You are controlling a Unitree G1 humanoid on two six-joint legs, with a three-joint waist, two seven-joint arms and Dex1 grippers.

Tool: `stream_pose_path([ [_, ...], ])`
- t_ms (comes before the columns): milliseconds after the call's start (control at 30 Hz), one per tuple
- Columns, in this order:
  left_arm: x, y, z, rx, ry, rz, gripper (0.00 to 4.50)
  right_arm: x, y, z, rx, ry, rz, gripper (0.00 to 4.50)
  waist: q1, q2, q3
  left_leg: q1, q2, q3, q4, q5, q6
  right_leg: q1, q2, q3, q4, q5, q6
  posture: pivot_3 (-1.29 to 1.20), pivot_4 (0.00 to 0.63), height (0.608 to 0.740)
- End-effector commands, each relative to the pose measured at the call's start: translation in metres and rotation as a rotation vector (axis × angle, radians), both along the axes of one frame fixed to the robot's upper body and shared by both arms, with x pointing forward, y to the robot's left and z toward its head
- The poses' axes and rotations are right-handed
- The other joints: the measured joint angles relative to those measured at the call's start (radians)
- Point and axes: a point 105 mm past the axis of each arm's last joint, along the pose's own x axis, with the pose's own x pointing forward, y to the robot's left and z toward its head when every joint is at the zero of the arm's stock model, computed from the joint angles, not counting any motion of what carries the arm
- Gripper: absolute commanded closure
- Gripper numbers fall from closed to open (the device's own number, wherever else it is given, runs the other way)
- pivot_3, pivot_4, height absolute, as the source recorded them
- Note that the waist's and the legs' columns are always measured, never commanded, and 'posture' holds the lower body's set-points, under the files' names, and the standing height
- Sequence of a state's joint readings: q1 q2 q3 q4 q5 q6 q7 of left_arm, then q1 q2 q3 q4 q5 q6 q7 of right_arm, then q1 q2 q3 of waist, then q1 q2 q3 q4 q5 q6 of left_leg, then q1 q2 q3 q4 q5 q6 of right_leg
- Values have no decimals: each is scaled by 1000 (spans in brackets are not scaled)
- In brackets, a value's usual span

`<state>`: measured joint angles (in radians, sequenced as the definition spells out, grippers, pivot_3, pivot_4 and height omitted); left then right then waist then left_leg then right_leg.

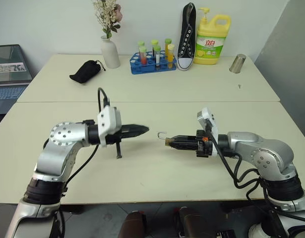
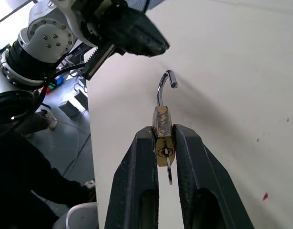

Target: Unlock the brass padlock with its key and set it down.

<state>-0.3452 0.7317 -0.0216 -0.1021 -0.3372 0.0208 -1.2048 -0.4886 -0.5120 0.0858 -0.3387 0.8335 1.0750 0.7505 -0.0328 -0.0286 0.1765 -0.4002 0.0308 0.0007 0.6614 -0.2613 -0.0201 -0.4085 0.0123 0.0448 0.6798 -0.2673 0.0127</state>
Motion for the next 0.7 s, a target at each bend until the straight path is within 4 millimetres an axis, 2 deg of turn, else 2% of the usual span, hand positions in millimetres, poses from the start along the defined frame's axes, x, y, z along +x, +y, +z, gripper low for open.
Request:
stream_pose_path([
  [33, -12, 5, -5, 105, -116, -86, 4325, 0, 4, 6, 39, 36, -8, 4333, 2, 0, 0, 0, 0, 0, 0, 0, 0, 0, 0, 0, 0, 0, 0, 0, 150, 740],
  [100, -18, 9, -13, 174, -162, -134, 3945, 1, 5, 2, 34, 66, -17, 4333, 3, 0, 1, -1, 0, 0, 0, 0, 0, 0, 0, 0, 0, 0, 0, 0, 150, 740],
  [167, -24, 11, -19, 204, -173, -166, 3323, 2, 7, -3, 29, 95, -30, 4333, 4, 1, 1, -1, 0, 0, 0, 0, 0, 0, 0, 0, 0, 0, 0, 0, 150, 740],
  [300, -32, 5, -18, 147, -125, -183, 1981, 13, 9, -24, -23, 178, -83, 4333, 3, 0, 1, -1, -1, 1, 0, 0, 0, 0, -1, 0, -1, -1, 2, 0, 150, 740],
  [500, -29, 4, -17, 159, -153, -159, 19, 25, 13, -47, -108, 228, -120, 4333, 1, 1, 1, -1, 0, 0, 0, 0, 0, -1, 0, 0, 0, -3, 5, 0, 150, 740],
  [700, -27, 3, -16, 169, -181, -160, 0, 33, 12, -61, -164, 264, -134, 4333, 1, 1, 1, -1, 0, 1, 0, 0, 0, -1, 0, -1, 0, -3, 4, 0, 150, 740],
])
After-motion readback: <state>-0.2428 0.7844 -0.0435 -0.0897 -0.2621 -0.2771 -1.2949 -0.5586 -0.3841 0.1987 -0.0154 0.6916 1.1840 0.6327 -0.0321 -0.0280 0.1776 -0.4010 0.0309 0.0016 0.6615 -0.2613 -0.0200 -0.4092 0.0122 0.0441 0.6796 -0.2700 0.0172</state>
